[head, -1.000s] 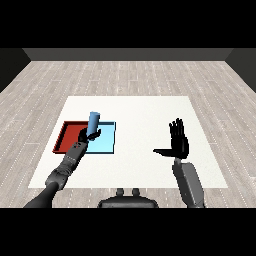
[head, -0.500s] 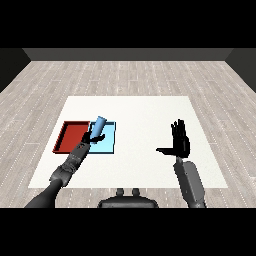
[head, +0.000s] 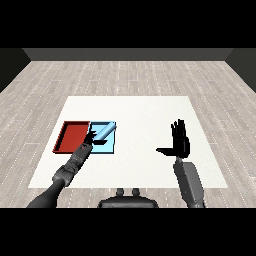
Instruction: Pick the blue can and put it in the blue box
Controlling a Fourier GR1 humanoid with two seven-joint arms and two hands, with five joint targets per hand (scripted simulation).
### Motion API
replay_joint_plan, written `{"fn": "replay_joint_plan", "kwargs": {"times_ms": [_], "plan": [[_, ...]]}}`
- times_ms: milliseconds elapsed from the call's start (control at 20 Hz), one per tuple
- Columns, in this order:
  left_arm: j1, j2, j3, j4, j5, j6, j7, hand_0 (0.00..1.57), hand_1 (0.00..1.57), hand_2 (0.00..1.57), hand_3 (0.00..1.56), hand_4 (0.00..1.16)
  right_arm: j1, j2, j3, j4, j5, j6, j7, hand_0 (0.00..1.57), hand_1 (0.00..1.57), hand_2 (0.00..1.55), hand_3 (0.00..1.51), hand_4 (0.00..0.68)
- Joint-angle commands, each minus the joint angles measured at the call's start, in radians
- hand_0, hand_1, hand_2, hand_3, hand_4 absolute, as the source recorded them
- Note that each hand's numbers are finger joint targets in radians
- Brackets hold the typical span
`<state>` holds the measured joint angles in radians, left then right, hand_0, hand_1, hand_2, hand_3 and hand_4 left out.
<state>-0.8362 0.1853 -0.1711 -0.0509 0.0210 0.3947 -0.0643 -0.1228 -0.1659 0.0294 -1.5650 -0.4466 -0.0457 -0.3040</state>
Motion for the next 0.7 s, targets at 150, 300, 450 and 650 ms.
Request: {"fn": "replay_joint_plan", "kwargs": {"times_ms": [150,300,450,650], "plan": [[0.077,-0.004,0.096,-0.072,0.076,0.247,-0.153,0.0,0.0,0.0,0.0,0.0,0.029,0.022,0.018,-0.037,0.004,0.012,-0.013,0.0,0.0,0.0,0.0,0.0],[0.057,0.015,0.146,-0.205,0.115,0.297,-0.32,0.0,0.0,0.0,0.0,0.0,0.016,0.023,0.012,-0.024,-0.001,0.009,-0.005,0.0,0.0,0.0,0.0,0.0],[0.091,0.03,0.167,-0.338,0.139,0.203,-0.472,0.0,0.0,0.0,0.0,0.0,0.032,0.011,-0.008,-0.009,-0.016,0.044,-0.029,0.0,0.0,0.0,0.0,0.0],[0.172,-0.019,0.15,-0.52,0.163,0.059,-0.618,0.0,0.0,0.0,0.0,0.0,0.04,-0.001,0.014,-0.009,0.015,0.034,-0.006,0.0,0.0,0.0,0.0,0.0]]}}
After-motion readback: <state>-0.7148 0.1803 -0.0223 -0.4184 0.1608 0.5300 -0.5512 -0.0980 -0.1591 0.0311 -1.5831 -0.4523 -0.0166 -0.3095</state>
